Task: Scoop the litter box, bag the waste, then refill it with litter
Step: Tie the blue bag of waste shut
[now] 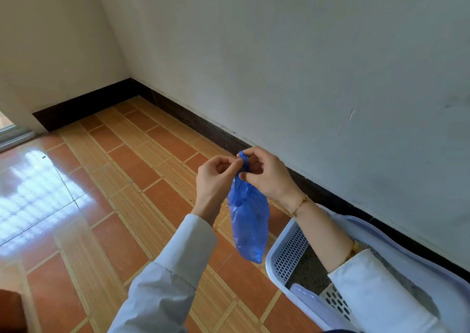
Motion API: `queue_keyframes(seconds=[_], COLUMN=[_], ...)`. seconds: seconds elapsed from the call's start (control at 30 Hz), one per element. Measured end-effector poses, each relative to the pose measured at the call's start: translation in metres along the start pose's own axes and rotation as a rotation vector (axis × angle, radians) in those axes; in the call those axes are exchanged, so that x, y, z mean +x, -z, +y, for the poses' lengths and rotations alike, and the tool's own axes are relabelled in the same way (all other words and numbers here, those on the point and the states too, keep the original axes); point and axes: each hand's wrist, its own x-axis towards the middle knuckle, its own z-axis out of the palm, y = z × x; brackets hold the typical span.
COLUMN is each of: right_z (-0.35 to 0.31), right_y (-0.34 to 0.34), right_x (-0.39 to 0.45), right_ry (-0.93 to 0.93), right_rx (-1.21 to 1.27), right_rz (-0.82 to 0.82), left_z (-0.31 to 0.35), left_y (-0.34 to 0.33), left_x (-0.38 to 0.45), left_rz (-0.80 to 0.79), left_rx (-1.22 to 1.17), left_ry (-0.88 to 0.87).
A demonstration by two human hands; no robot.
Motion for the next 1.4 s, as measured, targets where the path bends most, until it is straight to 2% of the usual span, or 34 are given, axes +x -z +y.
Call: queue_keyframes(seconds=[0.23, 0.4, 0.53, 0.67, 0.77, 0.83, 0.97, 1.1, 1.2, 1.33, 1.4], right_z=[0.009, 0.012, 0.016, 0.019, 0.019, 0.018, 0.014, 0.009, 0.007, 0.006, 0.006], right_y=[-0.005, -0.008, -0.006, -0.007, -0.001, 0.006, 0.013, 0.015, 0.018, 0.019, 0.019], right_x=[-0.001, -0.002, -0.002, -0.002, -0.001, -0.002, -0.003, -0.005, -0.006, -0.006, -0.007], right_ry=[-0.029, -0.066, -0.090, -0.122, -0.151, -0.170, -0.155, -0.136, -0.132, -0.103, -0.091], right_rx=[0.010, 0.020, 0.076, 0.170, 0.236, 0.287, 0.300, 0.303, 0.312, 0.248, 0.186], right_rz=[0.050, 0.021, 0.023, -0.009, 0.053, 0.066, 0.001, -0.071, -0.110, -0.066, -0.052], left_z=[-0.002, -0.005, -0.002, 0.002, 0.001, -0.001, -0.005, -0.007, -0.009, -0.014, -0.014], left_y=[0.000, 0.001, 0.003, 0.005, 0.013, 0.020, 0.016, 0.006, 0.004, 0.006, 0.010], left_x=[-0.004, -0.006, -0.006, -0.007, -0.003, 0.003, 0.003, -0.002, -0.002, 0.001, 0.002], left_rz=[-0.013, 0.011, -0.070, -0.057, 0.010, -0.059, -0.361, -0.445, -0.411, -0.163, -0.103], left_rx=[-0.033, -0.033, -0.062, 0.081, 0.220, 0.244, 0.282, 0.188, 0.229, 0.299, 0.267], left_ry=[0.018, 0.009, 0.083, -0.068, -0.198, -0.159, -0.008, -0.033, -0.086, -0.193, -0.220])
